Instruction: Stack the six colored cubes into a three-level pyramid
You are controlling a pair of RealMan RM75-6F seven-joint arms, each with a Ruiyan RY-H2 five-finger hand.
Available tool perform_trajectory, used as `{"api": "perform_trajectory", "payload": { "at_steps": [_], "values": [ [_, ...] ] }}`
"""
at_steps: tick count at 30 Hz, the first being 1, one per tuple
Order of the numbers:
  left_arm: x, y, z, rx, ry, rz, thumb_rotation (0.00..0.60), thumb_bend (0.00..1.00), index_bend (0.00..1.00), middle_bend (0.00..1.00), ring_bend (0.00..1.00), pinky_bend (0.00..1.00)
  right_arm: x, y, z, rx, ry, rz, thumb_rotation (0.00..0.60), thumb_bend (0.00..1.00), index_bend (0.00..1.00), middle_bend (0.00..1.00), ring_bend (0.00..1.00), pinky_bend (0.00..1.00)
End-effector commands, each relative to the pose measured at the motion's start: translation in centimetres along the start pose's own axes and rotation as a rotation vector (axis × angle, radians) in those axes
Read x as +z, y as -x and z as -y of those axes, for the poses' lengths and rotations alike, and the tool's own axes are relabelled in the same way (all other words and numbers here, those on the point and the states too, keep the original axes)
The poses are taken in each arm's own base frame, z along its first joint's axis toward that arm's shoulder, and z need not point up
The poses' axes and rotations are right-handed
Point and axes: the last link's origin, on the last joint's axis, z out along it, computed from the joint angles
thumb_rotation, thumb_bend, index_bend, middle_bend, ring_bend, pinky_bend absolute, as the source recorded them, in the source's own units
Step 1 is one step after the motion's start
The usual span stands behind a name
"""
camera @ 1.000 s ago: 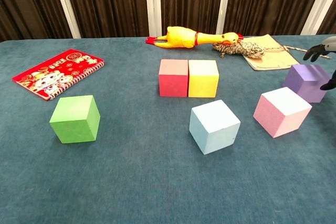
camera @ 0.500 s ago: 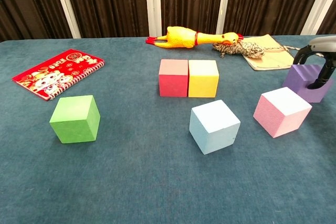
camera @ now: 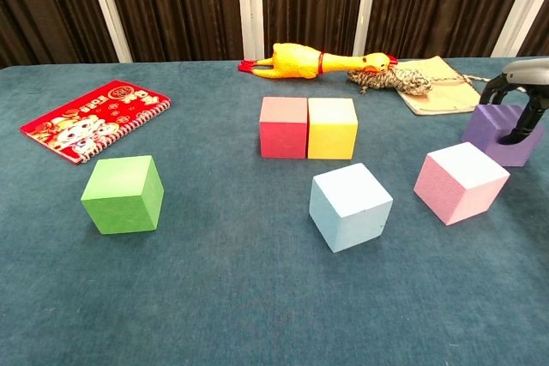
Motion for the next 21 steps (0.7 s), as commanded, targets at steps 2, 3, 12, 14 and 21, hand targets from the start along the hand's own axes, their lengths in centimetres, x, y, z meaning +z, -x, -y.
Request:
{"api": "perform_trajectory", "payload": {
  "at_steps": [2, 3, 12, 14, 21],
  "values": [
    [-0.01, 0.01, -0.04, -0.002, -0.001, 0.000, 0.600, 0.16, 0.15, 0.02, 0.03, 0.06, 0.05, -0.06, -0.08, 0.009, 0.002, -0.003, 0.600, 0.25, 0.30, 0.33, 0.13, 0.00],
    [-0.02, 0.01, -0.05, -0.002, -0.001, 0.000, 0.600, 0.16, 0.15, 0.02, 0.03, 0.06, 0.08, -0.09, -0.08, 0.009, 0.003, -0.007, 0.600, 0.25, 0.30, 0.35, 0.15, 0.00],
    [-0.02, -0.04, -0.05, -0.010, -0.012, -0.004, 0.600, 0.16, 0.15, 0.02, 0.03, 0.06, 0.21, 0.25, -0.13, 0.003, -0.003, -0.009, 0.600, 0.25, 0.36, 0.41, 0.19, 0.00],
    [-0.02, -0.03, -0.05, -0.011, -0.013, -0.003, 0.600, 0.16, 0.15, 0.02, 0.03, 0.06, 0.24, 0.15, 0.00, 0.001, -0.009, -0.020, 0.600, 0.25, 0.39, 0.42, 0.20, 0.00],
    [0.00, -0.04, -0.05, -0.013, -0.013, -0.003, 0.600, 0.16, 0.15, 0.02, 0.03, 0.06, 0.08, -0.28, 0.75, -0.017, -0.035, -0.042, 0.600, 0.25, 0.43, 0.43, 0.21, 0.00]
  ]
}}
